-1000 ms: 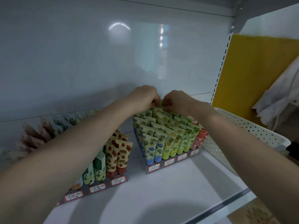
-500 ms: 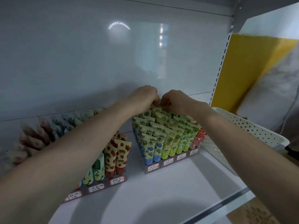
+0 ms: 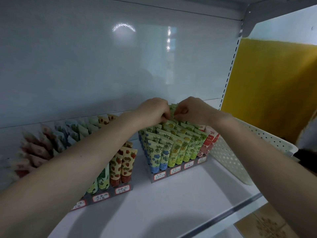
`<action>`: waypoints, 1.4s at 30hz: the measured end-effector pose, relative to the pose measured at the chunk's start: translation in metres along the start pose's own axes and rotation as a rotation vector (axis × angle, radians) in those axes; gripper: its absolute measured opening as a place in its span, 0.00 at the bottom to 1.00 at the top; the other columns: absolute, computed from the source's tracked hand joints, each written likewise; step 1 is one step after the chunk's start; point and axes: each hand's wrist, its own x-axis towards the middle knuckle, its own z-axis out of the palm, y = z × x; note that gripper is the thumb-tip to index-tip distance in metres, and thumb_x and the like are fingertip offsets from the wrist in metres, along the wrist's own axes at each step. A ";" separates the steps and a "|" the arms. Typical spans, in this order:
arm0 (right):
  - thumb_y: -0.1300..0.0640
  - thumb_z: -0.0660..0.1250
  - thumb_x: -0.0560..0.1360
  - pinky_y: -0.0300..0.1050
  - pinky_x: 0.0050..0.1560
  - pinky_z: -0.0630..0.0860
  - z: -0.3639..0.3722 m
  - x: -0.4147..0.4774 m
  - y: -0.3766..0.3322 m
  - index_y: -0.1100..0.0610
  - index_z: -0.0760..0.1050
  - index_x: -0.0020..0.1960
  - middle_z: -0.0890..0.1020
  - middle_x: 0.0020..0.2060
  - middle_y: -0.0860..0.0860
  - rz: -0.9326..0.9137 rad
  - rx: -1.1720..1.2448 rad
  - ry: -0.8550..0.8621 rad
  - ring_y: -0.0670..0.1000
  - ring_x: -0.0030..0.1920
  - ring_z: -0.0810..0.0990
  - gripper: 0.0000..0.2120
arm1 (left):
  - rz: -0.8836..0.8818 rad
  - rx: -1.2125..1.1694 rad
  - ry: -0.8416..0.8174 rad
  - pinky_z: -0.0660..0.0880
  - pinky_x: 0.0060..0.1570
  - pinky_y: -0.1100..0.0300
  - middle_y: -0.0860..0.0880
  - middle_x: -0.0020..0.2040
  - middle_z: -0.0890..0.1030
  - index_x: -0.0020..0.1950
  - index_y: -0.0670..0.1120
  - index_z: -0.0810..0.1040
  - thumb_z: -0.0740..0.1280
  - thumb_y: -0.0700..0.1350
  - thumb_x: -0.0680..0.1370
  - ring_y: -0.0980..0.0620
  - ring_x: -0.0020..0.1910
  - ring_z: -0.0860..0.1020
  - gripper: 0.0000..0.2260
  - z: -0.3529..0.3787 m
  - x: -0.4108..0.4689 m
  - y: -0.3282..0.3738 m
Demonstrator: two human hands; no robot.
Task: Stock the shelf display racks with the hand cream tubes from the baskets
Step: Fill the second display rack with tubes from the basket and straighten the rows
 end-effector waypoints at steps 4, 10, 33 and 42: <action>0.60 0.65 0.75 0.43 0.49 0.74 0.004 0.002 -0.003 0.60 0.81 0.51 0.82 0.48 0.53 -0.016 -0.015 -0.045 0.51 0.48 0.79 0.08 | -0.013 0.000 -0.013 0.62 0.45 0.64 0.45 0.52 0.78 0.54 0.41 0.82 0.67 0.41 0.76 0.47 0.53 0.75 0.09 0.001 0.001 0.000; 0.62 0.64 0.76 0.40 0.48 0.70 0.004 0.005 -0.002 0.59 0.80 0.53 0.81 0.50 0.52 -0.032 -0.058 -0.055 0.48 0.47 0.76 0.09 | -0.023 -0.015 -0.015 0.62 0.44 0.64 0.45 0.51 0.79 0.52 0.41 0.82 0.68 0.39 0.75 0.47 0.52 0.76 0.07 0.000 0.000 -0.002; 0.58 0.66 0.76 0.31 0.42 0.71 -0.001 -0.026 0.000 0.59 0.81 0.51 0.80 0.45 0.50 0.010 0.004 -0.040 0.46 0.44 0.76 0.08 | 0.006 -0.146 -0.101 0.68 0.48 0.65 0.53 0.44 0.76 0.51 0.43 0.83 0.68 0.39 0.75 0.56 0.44 0.75 0.06 -0.005 -0.013 0.018; 0.59 0.64 0.76 0.37 0.42 0.71 0.012 -0.020 0.005 0.59 0.80 0.51 0.81 0.49 0.52 0.028 -0.064 -0.014 0.47 0.44 0.75 0.08 | -0.007 -0.120 -0.079 0.68 0.48 0.66 0.48 0.51 0.81 0.52 0.42 0.83 0.67 0.38 0.76 0.52 0.48 0.78 0.07 0.001 -0.011 0.015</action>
